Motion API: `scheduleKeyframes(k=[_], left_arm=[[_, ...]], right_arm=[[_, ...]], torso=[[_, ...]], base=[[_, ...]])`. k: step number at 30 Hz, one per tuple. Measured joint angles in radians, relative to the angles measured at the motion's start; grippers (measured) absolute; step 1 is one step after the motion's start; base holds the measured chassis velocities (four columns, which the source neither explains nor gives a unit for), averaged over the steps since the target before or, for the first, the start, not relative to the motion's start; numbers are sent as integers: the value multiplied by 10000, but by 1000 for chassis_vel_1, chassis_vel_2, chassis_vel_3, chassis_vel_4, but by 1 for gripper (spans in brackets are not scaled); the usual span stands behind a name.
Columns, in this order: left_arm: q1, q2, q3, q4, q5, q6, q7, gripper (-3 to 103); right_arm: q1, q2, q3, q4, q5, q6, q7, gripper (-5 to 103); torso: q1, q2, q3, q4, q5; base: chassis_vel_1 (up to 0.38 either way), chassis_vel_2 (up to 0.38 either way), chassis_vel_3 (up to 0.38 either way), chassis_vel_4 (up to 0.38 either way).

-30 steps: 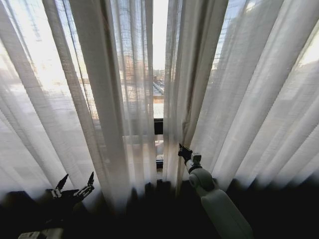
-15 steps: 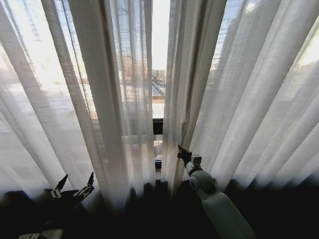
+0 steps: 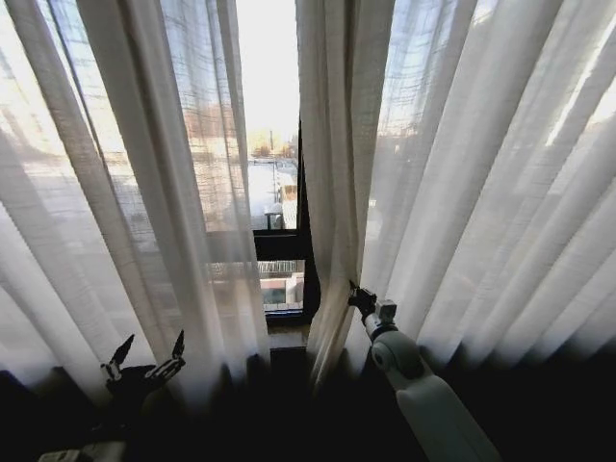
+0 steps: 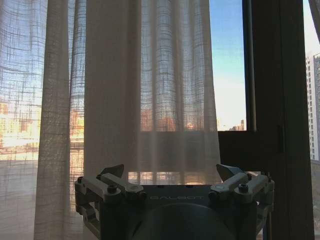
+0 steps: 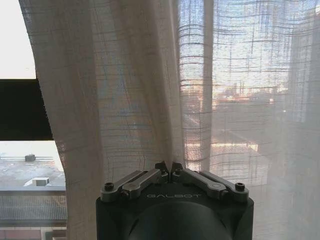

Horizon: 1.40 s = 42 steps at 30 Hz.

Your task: Open the curtains by pulling them apart, changing their state from closed to fully open.

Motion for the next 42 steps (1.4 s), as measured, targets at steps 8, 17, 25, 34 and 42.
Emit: scheduleKeyframes(k=[8, 17, 25, 34, 42], left_arm=[[36, -5, 35, -88, 34, 5, 17, 100], [99, -4, 41, -92, 38, 31, 32, 100], [209, -1, 38, -92, 10, -74, 47, 100], [226, 0, 88, -92, -12, -158, 59, 100], [158, 0, 97, -91, -21, -155, 65, 100]], right_arm=[[-139, -74, 262, 102, 37, 32, -3, 0], [-356, -146, 571, 308, 129, 123, 0, 0], [-643, -216, 826, 578, 145, 221, 36, 0], [-922, -386, 1200, 793, 215, 223, 66, 0], [-943, -445, 1244, 837, 304, 222, 220, 0]], torso=[[0, -1, 0, 0, 5], [-3, 0, 0, 1, 0], [0, -1, 0, 0, 0], [-2, 0, -1, 0, 2], [-1, 0, 0, 0, 0]], base=[[-346, -354, 358, 355], [-362, -363, 351, 368], [-354, -340, 350, 339], [-355, -364, 350, 365], [-344, -344, 357, 349]])
